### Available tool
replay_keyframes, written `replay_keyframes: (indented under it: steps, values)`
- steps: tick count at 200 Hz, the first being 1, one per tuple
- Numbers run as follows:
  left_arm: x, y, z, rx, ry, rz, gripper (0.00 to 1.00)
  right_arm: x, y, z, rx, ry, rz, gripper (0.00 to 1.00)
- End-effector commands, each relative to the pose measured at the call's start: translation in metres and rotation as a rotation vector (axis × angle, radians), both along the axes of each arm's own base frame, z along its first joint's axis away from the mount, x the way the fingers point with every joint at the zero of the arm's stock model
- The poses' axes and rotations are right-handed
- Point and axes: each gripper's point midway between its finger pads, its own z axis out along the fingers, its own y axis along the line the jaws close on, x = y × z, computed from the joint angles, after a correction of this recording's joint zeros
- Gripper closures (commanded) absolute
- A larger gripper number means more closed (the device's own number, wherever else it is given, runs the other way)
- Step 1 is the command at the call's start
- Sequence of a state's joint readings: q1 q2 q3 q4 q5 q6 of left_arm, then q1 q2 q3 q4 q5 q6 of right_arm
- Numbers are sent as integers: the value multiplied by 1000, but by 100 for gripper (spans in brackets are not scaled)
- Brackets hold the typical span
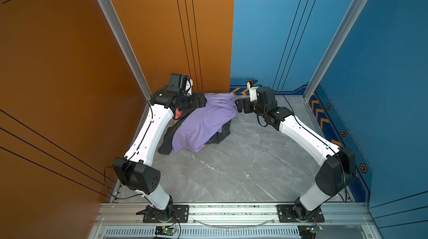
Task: Pick out a specific cloth from the pile
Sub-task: 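Swing the lavender cloth toward the right gripper while the right gripper approaches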
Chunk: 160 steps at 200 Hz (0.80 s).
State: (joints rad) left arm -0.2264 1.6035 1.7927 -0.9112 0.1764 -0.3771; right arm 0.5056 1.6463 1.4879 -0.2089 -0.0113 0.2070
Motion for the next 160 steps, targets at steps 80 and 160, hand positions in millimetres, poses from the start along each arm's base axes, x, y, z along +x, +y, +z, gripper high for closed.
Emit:
replay_keyframes:
  steps: [80,160]
  values:
    - [-40,-4,-45,8,135,14,30,2,30,16,55,-29,50,0]
    - [-32,-28,-89,163,157,-11,43,2,33,14,58,-26,39,0]
